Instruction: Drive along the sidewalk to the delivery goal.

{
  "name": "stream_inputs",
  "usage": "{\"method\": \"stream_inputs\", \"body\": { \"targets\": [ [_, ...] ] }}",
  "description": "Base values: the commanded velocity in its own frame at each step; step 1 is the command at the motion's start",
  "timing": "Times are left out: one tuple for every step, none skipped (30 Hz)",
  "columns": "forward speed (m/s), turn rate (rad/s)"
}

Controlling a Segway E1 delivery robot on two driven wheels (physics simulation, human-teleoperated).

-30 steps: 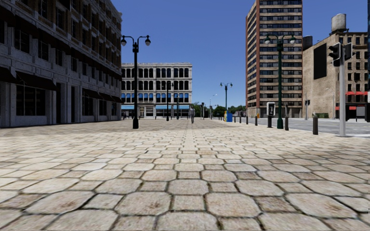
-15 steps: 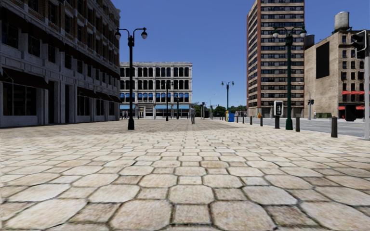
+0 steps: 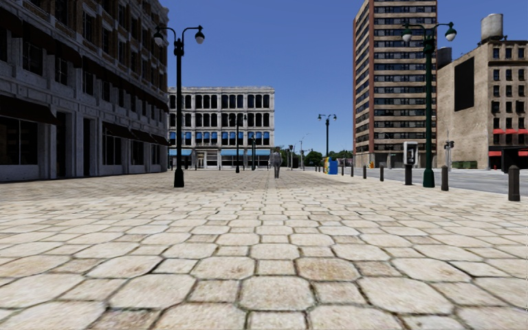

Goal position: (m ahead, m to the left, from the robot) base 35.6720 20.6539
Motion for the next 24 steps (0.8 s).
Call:
{"method": "stream_inputs", "body": {
  "targets": [
    [2.0, 0.0],
    [2.0, 0.0],
    [2.0, 0.0],
    [2.0, 0.0],
    [2.0, 0.0],
    [2.0, 0.0],
    [2.0, 0.0],
    [2.0, 0.0],
    [2.0, 0.0],
    [2.0, 0.0],
    [2.0, 0.0],
    [2.0, 0.0],
    [2.0, 0.0],
    [2.0, 0.0],
    [2.0, 0.0],
    [2.0, 0.0],
    [2.0, 0.0],
    [2.0, 0.0],
    [2.0, 0.0],
    [2.0, 0.0],
    [2.0, 0.0],
    [2.0, 0.0],
    [2.0, 0.0],
    [2.0, 0.0]
  ]
}}
